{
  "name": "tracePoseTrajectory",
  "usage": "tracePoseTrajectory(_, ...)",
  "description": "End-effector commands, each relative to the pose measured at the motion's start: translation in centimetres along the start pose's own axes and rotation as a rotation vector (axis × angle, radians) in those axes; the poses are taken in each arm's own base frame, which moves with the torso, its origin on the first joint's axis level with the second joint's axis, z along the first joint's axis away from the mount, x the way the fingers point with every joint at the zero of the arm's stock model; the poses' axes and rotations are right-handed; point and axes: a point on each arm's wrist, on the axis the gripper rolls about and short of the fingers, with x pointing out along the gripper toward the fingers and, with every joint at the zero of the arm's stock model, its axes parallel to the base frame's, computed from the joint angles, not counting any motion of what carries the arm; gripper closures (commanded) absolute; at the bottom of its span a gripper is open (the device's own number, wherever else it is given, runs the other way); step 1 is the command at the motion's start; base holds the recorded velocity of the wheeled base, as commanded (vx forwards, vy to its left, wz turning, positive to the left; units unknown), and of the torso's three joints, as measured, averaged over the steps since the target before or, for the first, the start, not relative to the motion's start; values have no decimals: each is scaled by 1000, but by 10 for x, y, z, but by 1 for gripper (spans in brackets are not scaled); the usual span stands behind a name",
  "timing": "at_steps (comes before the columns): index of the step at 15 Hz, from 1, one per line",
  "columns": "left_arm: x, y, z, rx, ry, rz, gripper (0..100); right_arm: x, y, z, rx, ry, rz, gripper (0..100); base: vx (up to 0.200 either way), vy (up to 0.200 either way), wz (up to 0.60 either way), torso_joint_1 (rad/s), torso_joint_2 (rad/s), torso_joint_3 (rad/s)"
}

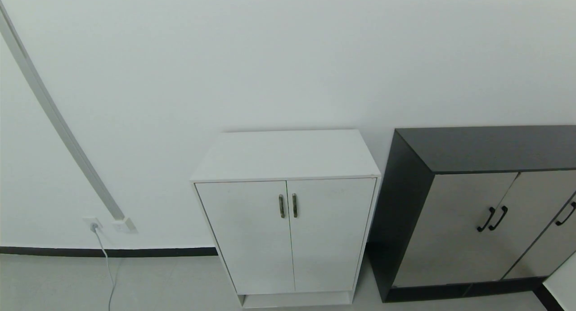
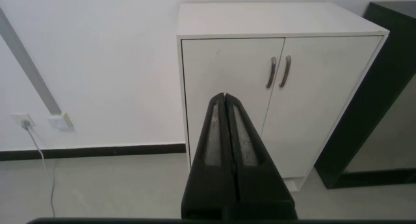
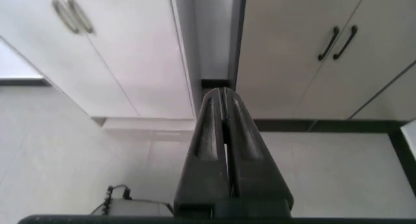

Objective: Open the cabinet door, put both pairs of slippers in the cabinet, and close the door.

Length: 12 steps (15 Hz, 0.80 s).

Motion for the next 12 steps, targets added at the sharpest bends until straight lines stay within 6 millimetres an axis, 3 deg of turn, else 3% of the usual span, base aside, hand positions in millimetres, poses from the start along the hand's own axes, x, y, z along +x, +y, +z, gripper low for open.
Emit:
tracePoseTrajectory(1,0,0,0,0,1,0,100,-2,-1,-14,-2,2,8,100,0,0,0,0,0,0)
tracePoseTrajectory(8,0,0,0,0,1,0,100,-2,-1,-39,-22,33,46,100,0,0,0,0,0,0)
tracePoseTrajectory(12,0,0,0,0,1,0,100,-3,-1,-39,-17,10,38,100,0,0,0,0,0,0)
